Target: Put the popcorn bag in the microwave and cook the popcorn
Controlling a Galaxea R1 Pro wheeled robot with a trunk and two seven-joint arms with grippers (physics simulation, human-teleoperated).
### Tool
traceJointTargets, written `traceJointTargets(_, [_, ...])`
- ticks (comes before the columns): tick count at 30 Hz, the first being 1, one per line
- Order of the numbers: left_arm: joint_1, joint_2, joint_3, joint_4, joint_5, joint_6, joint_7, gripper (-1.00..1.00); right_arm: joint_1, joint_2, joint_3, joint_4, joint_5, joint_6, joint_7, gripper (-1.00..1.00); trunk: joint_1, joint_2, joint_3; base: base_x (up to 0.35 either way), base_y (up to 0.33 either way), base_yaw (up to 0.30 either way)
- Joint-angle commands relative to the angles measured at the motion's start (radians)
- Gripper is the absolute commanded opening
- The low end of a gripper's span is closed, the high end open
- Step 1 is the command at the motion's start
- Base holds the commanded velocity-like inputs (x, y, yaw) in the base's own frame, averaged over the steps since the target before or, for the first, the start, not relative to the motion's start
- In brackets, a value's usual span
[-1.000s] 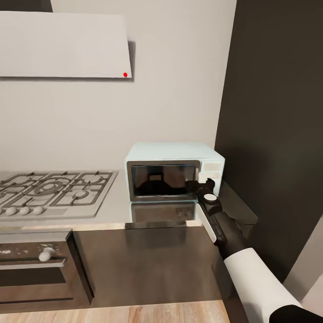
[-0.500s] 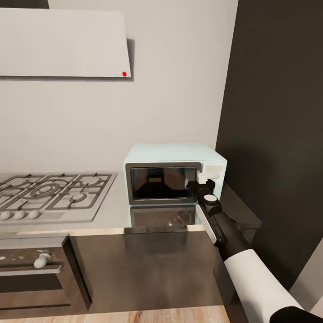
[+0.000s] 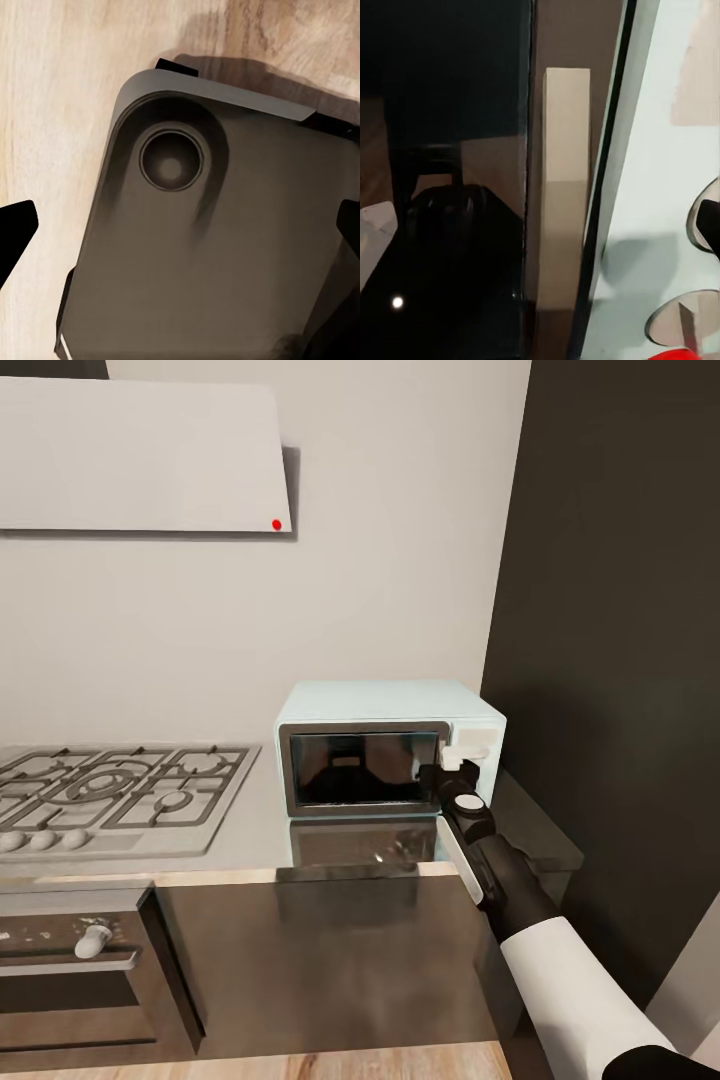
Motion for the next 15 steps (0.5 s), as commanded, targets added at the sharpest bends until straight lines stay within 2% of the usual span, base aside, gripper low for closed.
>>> traceJointTargets(1, [0.0,0.0,0.0,0.0,0.003,-0.002,0.001,1.0,-0.014,-0.001,0.001,0.019,0.003,0.006,-0.004,-1.0,0.0,0.0,-0.001,0.0,0.0,0.0])
traceJointTargets(15, [0.0,0.0,0.0,0.0,0.003,-0.002,0.001,1.0,-0.014,-0.005,-0.005,0.018,0.006,0.046,-0.005,-1.0,0.0,0.0,-0.001,0.0,0.0,0.0])
